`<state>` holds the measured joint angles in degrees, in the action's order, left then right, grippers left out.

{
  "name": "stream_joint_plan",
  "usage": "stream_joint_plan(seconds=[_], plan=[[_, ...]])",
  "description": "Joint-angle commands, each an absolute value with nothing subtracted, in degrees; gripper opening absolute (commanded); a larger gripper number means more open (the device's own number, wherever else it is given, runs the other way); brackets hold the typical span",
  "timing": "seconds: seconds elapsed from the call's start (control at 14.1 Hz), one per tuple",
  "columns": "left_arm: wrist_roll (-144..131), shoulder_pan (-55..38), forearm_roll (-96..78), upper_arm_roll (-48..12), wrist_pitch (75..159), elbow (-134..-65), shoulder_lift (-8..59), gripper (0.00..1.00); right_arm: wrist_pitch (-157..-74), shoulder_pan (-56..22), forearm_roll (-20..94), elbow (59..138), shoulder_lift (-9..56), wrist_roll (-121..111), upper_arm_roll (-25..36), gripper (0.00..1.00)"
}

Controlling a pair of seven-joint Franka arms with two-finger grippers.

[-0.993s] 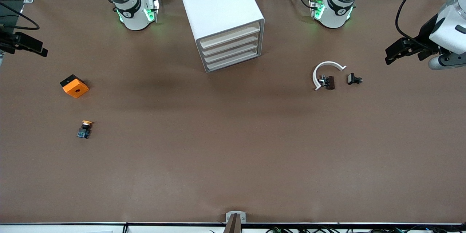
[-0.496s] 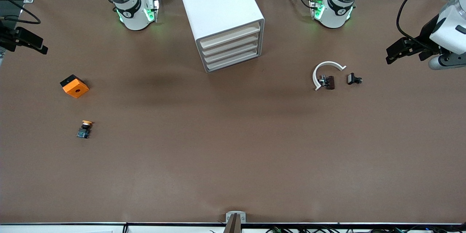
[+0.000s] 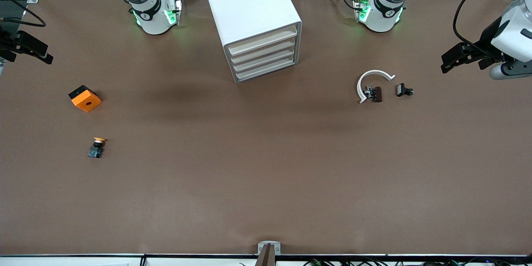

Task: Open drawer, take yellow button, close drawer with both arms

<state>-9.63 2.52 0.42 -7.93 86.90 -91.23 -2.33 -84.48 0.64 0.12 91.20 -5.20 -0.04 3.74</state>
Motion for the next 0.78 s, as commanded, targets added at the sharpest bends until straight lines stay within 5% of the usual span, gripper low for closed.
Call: stream_joint_plan(seconds=[0.0,0.71], plan=[[-6.2,3.1,-0.4,-7.8,86.3,-90.6,-2.8,1.0,-86.7,1.0,1.1,93.2,-6.9,-2.8,4.7,1.0],[-6.7,3.2,0.0,-7.8,85.2,-89.5,-2.8,1.0,-87.0,0.7,1.1,93.3,-6.9,-3.3,4.7,1.0]])
